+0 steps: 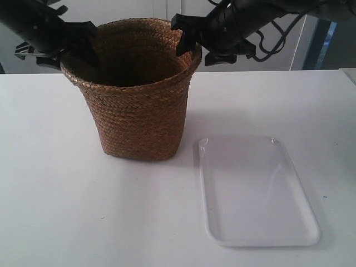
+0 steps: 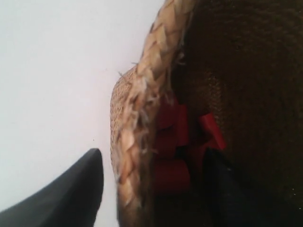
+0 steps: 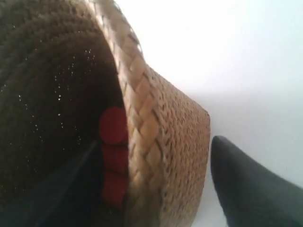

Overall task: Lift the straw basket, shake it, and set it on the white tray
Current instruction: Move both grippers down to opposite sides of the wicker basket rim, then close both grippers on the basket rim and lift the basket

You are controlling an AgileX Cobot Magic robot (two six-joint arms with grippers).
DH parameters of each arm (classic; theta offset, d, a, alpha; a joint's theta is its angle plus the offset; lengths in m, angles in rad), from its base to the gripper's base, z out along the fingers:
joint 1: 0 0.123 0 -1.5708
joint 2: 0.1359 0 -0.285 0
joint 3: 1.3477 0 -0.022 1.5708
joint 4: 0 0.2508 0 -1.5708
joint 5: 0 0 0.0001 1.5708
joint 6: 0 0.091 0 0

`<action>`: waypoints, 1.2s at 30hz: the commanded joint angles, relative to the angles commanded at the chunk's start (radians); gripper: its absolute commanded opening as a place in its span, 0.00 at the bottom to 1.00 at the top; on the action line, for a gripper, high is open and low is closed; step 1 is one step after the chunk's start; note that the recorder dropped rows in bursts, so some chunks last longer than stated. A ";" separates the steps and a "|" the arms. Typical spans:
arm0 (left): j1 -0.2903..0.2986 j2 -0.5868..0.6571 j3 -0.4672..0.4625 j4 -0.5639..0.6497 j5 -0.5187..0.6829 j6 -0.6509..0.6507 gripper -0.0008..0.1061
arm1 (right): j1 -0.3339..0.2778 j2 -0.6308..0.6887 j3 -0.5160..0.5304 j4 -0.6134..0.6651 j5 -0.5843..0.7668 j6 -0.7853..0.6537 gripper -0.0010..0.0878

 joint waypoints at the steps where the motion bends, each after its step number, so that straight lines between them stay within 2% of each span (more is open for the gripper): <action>1: 0.000 0.002 0.000 -0.005 -0.009 -0.004 0.43 | 0.000 0.002 0.000 0.000 0.006 0.000 0.52; 3: 0.000 0.004 0.000 -0.043 -0.030 -0.004 0.32 | 0.000 0.002 0.000 0.002 0.013 0.000 0.38; 6: 0.000 0.004 0.000 -0.099 -0.027 0.000 0.18 | 0.000 0.000 0.000 0.002 0.032 -0.011 0.08; 7: 0.000 0.002 0.000 -0.104 -0.013 0.000 0.13 | 0.000 0.000 0.000 0.002 0.045 -0.032 0.01; 9: -0.007 -0.005 0.000 -0.104 0.029 0.038 0.01 | 0.000 -0.019 0.000 0.000 0.071 -0.038 0.01; 12: -0.032 -0.041 0.003 -0.060 0.045 0.069 0.01 | 0.000 -0.071 0.000 -0.023 0.077 -0.038 0.01; 16: -0.088 -0.174 0.055 0.001 -0.052 0.069 0.01 | 0.000 -0.208 0.048 -0.117 0.077 -0.038 0.01; 19: -0.140 -0.307 0.157 0.001 -0.138 0.103 0.01 | 0.003 -0.369 0.224 -0.145 0.011 -0.091 0.01; 21: -0.180 -0.387 0.245 0.001 -0.199 0.133 0.01 | 0.009 -0.483 0.369 -0.143 -0.088 -0.109 0.01; 23: -0.219 -0.459 0.343 0.004 -0.270 0.142 0.01 | 0.026 -0.593 0.487 -0.141 -0.118 -0.137 0.01; 27: -0.293 -0.568 0.494 -0.006 -0.411 0.142 0.01 | 0.079 -0.724 0.645 -0.139 -0.125 -0.157 0.01; 31: -0.367 -0.657 0.646 -0.006 -0.549 0.151 0.01 | 0.126 -0.833 0.796 -0.139 -0.215 -0.164 0.01; 36: -0.437 -0.786 0.844 -0.006 -0.724 0.151 0.01 | 0.170 -0.947 0.941 -0.134 -0.258 -0.158 0.01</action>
